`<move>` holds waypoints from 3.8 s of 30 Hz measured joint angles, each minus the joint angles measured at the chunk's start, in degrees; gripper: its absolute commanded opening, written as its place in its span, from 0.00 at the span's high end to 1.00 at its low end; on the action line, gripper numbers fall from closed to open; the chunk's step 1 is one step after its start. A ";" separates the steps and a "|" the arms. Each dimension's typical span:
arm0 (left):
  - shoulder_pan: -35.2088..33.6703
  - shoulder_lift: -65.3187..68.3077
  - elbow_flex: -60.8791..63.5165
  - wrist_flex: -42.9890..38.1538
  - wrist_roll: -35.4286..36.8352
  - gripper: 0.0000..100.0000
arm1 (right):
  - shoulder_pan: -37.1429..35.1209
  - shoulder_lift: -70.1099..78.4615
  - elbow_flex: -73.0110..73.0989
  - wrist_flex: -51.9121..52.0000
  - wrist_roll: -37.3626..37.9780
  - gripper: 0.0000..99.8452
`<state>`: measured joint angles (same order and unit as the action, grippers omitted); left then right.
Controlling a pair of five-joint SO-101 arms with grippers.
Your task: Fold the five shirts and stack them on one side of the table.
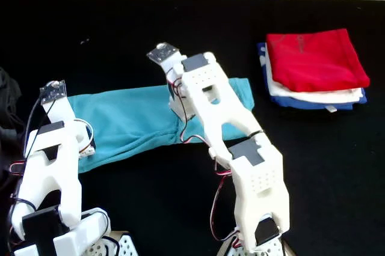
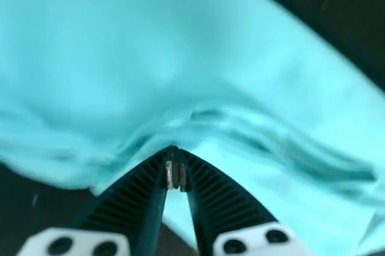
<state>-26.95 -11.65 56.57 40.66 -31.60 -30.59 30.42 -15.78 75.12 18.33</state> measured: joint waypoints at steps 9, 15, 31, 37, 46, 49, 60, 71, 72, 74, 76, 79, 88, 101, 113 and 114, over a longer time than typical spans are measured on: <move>0.00 0.00 0.00 0.00 0.00 0.92 | 0.09 0.00 4.84 -2.73 0.00 0.99; -0.09 -2.81 -1.76 3.52 0.53 0.92 | 3.08 -2.99 -3.52 7.74 0.00 0.99; -4.57 -8.26 -18.29 19.78 10.29 0.79 | 7.74 -13.54 -13.36 24.62 0.00 0.86; -6.15 9.93 -27.52 18.64 10.29 0.79 | 7.74 -24.00 -11.60 25.14 0.00 0.86; -6.15 24.26 -36.66 18.20 5.01 0.79 | 8.26 -32.79 -0.26 25.14 0.00 0.86; -5.98 26.55 -38.15 17.58 1.32 0.79 | 8.35 -35.60 1.05 25.14 0.00 0.86; -3.08 30.51 -39.74 17.58 -5.27 0.99 | 8.70 -43.78 1.32 25.23 0.00 0.86; -6.68 31.56 -44.48 17.58 -12.22 0.99 | 21.45 -54.15 5.89 25.23 0.00 0.86; -8.35 31.65 -45.89 17.58 -12.22 0.99 | 22.15 -55.03 7.30 25.23 0.00 0.86; -11.78 32.09 -48.79 17.49 -12.31 0.99 | 23.03 -56.44 10.20 25.23 0.00 0.86; -14.42 32.09 -51.87 17.49 -12.31 0.99 | 23.47 -57.93 13.01 25.23 0.00 0.86; -16.09 32.09 -55.30 17.93 -12.31 0.99 | 23.56 -59.87 18.20 24.88 0.00 0.86; -6.77 32.00 -66.11 38.77 -9.32 0.99 | 23.82 -69.10 44.04 11.87 0.00 0.99; 22.33 15.03 -76.66 58.29 0.79 0.99 | 34.46 -87.74 93.36 -19.78 0.00 0.99; 43.96 14.68 -68.66 47.03 1.23 0.99 | 42.64 -106.02 111.82 -29.63 -0.09 0.99; 45.01 14.68 -66.99 45.01 1.32 0.99 | 42.64 -107.43 111.91 -29.36 -0.09 0.99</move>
<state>18.07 3.03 -10.42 85.67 -30.29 12.04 -77.01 96.13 45.76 18.24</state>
